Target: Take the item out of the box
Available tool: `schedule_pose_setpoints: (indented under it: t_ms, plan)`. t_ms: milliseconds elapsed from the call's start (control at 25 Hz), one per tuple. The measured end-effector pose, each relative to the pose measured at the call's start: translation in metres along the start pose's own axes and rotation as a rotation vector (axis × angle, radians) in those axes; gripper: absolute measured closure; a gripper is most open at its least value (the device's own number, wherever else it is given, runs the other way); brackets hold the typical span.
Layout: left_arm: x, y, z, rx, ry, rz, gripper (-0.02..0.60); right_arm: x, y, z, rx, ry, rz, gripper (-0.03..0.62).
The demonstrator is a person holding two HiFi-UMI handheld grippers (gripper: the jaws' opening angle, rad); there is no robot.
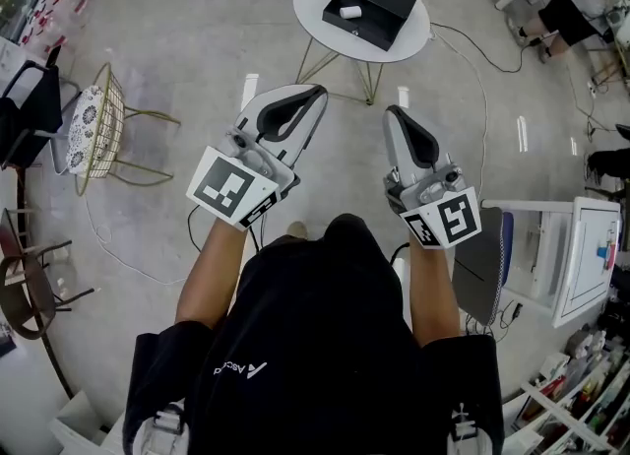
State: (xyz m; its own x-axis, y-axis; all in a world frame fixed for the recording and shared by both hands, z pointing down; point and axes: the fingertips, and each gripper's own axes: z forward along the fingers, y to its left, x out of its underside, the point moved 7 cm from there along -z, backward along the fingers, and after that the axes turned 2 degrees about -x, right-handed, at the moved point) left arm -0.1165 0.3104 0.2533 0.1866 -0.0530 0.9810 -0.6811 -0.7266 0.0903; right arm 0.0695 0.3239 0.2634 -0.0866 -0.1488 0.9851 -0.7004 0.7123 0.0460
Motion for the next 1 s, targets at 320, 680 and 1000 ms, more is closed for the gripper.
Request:
schedule_pose_setpoints:
  t_ms: [320, 680, 1000]
  plan:
    - [0.007, 0.052, 0.018, -0.008, 0.000, -0.001, 0.583, 0.014, -0.032, 0.040, 0.021, 0.003, -0.015, 0.592]
    - [0.032, 0.134, 0.112, -0.025, 0.030, 0.022, 0.582, 0.056, -0.145, 0.117, -0.014, 0.033, -0.053, 0.592]
    - [0.066, 0.228, 0.219, -0.028, 0.063, 0.026, 0.581, 0.104, -0.255, 0.204, -0.097, 0.188, -0.181, 0.592]
